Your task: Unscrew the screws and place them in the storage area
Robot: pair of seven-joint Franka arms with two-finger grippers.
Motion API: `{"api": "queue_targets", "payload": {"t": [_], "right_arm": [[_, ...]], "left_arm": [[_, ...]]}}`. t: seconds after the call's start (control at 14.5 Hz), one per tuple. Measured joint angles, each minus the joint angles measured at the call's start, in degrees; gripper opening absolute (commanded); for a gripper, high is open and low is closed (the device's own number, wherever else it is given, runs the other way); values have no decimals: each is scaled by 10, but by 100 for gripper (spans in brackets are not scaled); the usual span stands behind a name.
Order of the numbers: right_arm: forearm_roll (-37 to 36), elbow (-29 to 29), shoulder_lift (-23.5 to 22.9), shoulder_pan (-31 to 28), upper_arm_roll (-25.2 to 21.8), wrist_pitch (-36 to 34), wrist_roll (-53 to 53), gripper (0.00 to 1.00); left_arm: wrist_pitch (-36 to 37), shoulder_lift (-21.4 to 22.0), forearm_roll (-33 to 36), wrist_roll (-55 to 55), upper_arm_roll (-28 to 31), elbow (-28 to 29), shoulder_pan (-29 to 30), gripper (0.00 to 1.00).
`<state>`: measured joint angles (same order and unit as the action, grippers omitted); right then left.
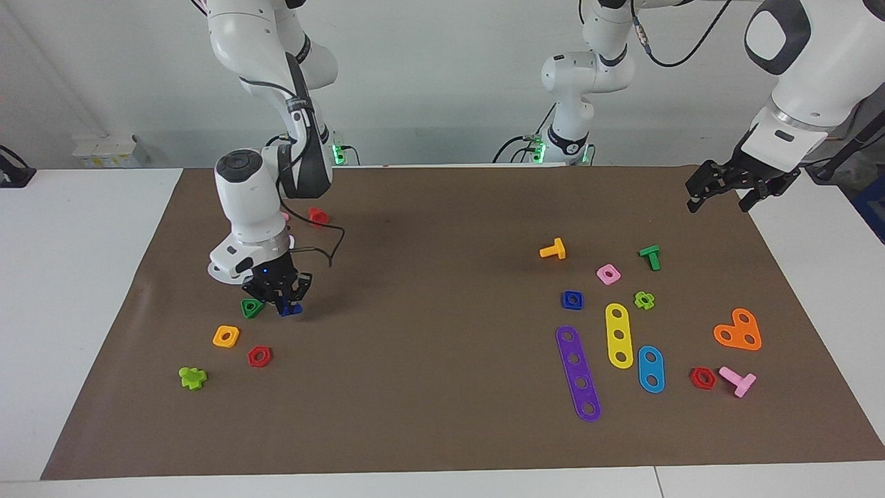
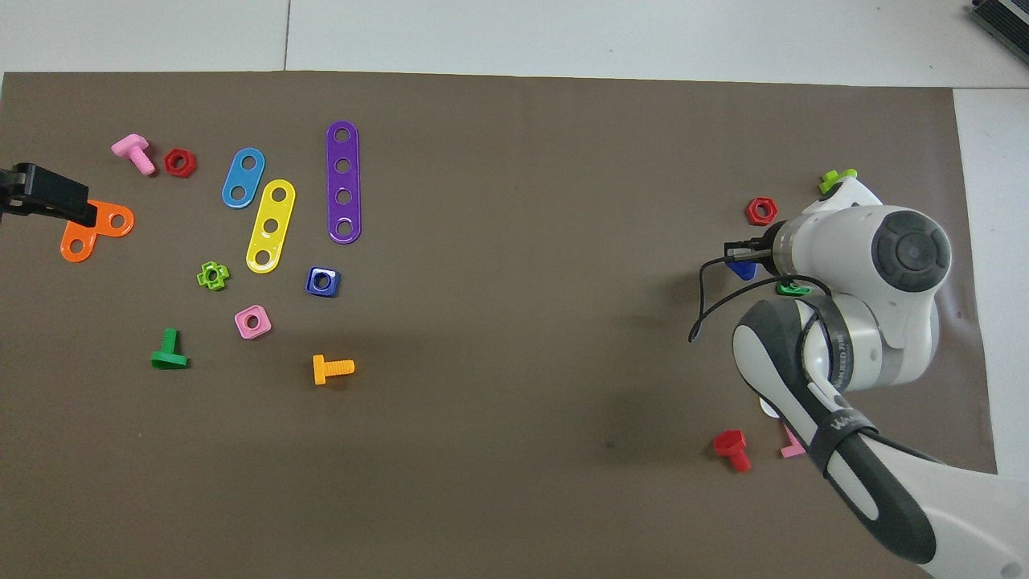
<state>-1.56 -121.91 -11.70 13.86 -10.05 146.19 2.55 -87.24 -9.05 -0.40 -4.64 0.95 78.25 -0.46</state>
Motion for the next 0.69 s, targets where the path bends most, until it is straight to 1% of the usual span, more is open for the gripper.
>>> {"api": "queue_targets", "payload": {"t": [0.21, 0.69], "right_arm": [[0, -38, 1, -12, 1, 35, -11, 0], [1, -47, 6, -12, 5, 37, -11, 0]], "left_arm": [[-16, 0, 0, 0, -1, 1, 0, 100], [-24, 0, 0, 0, 3, 4, 1, 100]]}}
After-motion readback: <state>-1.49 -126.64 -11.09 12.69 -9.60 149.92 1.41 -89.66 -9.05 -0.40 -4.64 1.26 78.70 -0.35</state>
